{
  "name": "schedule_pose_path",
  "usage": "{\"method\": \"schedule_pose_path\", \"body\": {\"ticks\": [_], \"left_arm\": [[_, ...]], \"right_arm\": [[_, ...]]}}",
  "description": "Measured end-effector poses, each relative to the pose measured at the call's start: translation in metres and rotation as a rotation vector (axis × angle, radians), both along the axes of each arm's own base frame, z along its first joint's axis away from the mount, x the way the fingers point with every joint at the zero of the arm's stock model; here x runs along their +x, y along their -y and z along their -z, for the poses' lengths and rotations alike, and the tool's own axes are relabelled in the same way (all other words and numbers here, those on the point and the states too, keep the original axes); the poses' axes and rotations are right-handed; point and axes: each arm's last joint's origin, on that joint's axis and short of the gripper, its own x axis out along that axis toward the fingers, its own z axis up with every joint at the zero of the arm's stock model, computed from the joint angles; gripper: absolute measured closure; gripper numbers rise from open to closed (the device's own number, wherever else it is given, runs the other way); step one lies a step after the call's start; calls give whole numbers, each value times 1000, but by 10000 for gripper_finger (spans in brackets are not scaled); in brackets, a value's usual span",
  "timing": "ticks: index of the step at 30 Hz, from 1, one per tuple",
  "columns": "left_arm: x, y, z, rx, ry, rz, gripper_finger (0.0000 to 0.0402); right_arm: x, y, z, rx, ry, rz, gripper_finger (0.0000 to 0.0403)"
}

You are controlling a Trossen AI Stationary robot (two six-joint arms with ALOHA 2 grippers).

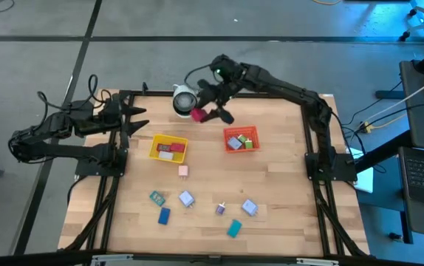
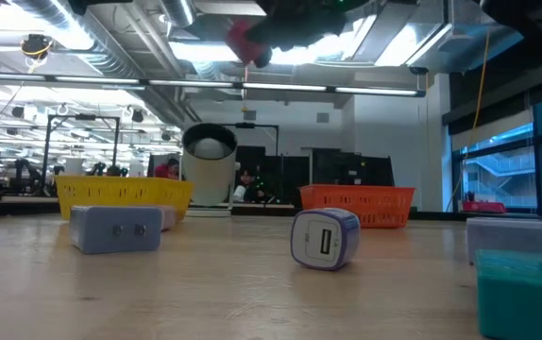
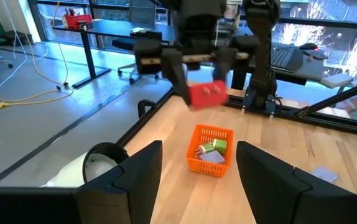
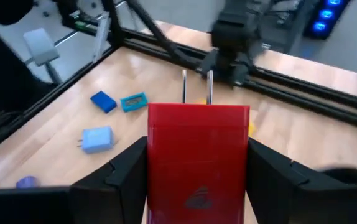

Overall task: Pick & Place Office items
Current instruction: Put the red charger adapter into the orange bin

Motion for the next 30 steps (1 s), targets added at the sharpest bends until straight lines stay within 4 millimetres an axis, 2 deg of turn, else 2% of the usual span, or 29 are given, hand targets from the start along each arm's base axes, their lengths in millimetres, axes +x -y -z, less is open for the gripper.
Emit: {"method": "schedule_pose_path", "body": {"ticks": [4, 9, 15, 21, 26, 28, 30], "left_arm": [[0, 0, 0, 6, -3, 2, 200], [0, 0, 0, 23, -11, 5, 200], [0, 0, 0, 24, -11, 5, 200], [0, 0, 0, 17, -8, 4, 200], [0, 0, 0, 17, -8, 5, 200], [0, 0, 0, 17, -8, 5, 200], [0, 0, 0, 17, -8, 5, 200]], "right_arm": [[-16, 16, -1, 60, -59, 35, 193], [-30, 16, -19, 151, 29, -73, 193], [-53, 16, -49, 85, 116, -75, 193], [-86, 25, -63, 50, 51, 20, 193], [-108, 31, -60, 91, -80, 90, 193], [-112, 33, -51, 108, -141, 111, 193], [-115, 33, -34, 144, -210, 121, 193]]}}
